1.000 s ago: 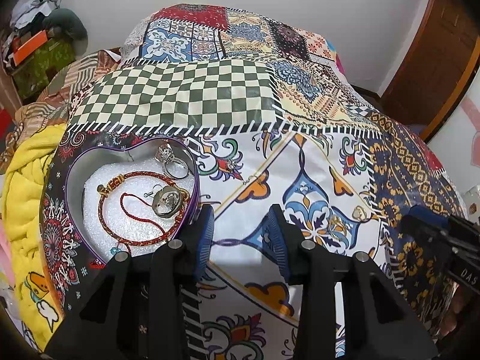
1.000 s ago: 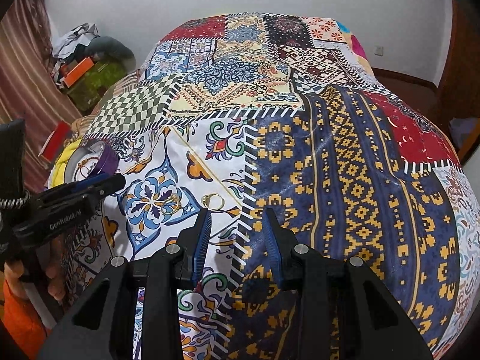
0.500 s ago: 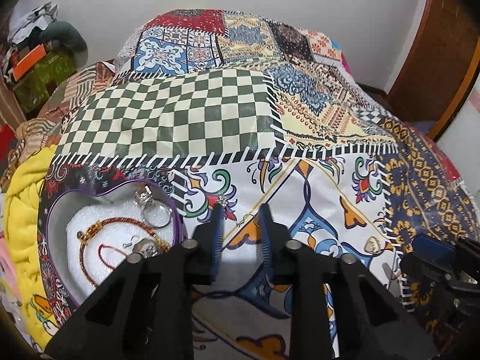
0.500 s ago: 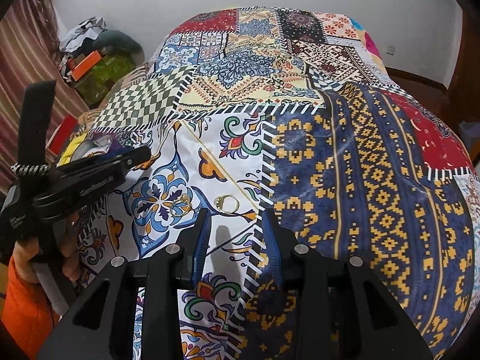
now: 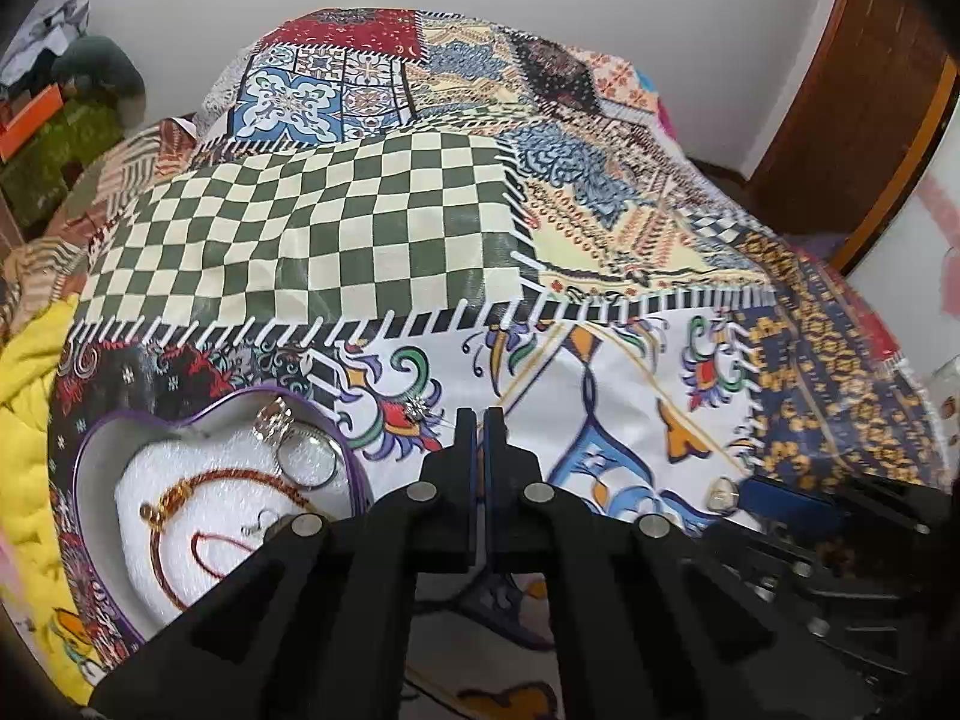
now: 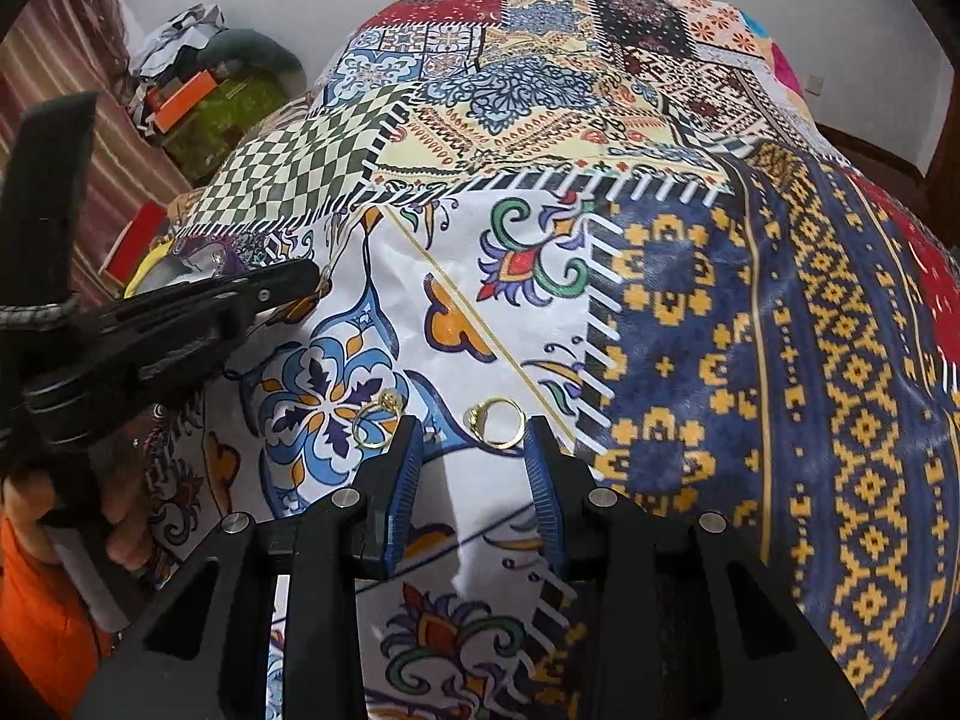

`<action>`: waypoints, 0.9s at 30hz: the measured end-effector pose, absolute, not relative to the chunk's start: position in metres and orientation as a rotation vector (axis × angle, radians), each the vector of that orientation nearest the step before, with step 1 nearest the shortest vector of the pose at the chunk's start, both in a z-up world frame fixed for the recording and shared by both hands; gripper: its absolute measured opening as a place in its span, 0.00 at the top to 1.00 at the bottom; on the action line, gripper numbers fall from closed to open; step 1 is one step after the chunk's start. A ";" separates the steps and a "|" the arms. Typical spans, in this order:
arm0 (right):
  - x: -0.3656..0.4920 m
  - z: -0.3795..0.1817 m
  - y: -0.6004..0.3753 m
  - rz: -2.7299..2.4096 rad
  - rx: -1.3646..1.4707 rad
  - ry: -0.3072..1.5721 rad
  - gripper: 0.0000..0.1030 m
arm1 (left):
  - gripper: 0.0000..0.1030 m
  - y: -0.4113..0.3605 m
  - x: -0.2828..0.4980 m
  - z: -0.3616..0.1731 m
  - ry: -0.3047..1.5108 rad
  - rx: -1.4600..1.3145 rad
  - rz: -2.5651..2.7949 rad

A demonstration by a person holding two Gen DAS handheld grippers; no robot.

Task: Organize jewelry
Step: 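Close the right gripper on the gold ring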

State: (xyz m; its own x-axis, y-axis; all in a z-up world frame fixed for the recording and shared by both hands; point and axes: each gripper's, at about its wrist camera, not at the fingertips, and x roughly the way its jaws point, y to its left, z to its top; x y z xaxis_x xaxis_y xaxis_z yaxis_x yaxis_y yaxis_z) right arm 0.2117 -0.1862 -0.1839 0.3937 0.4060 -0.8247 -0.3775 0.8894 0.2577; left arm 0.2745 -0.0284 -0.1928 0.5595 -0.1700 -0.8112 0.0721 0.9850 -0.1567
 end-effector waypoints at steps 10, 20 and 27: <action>0.208 -0.180 -0.183 0.502 0.025 1.025 0.92 | 1.00 -0.025 0.239 -0.179 0.944 -0.152 -0.201; 0.193 -0.157 -0.207 0.446 0.051 0.949 0.92 | 0.98 -0.026 0.212 -0.179 0.979 -0.112 -0.179; 0.187 -0.147 -0.226 0.413 0.075 0.934 0.92 | 0.95 -0.028 0.220 -0.190 1.028 -0.189 -0.179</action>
State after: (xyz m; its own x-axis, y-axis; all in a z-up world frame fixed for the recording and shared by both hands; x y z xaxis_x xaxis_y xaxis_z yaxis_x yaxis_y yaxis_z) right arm 0.1872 -0.2265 -0.1465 0.5227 0.3764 -0.7649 -0.3119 0.9195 0.2394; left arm 0.2199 -0.0277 -0.1897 0.5044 -0.2353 -0.8308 0.0588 0.9693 -0.2389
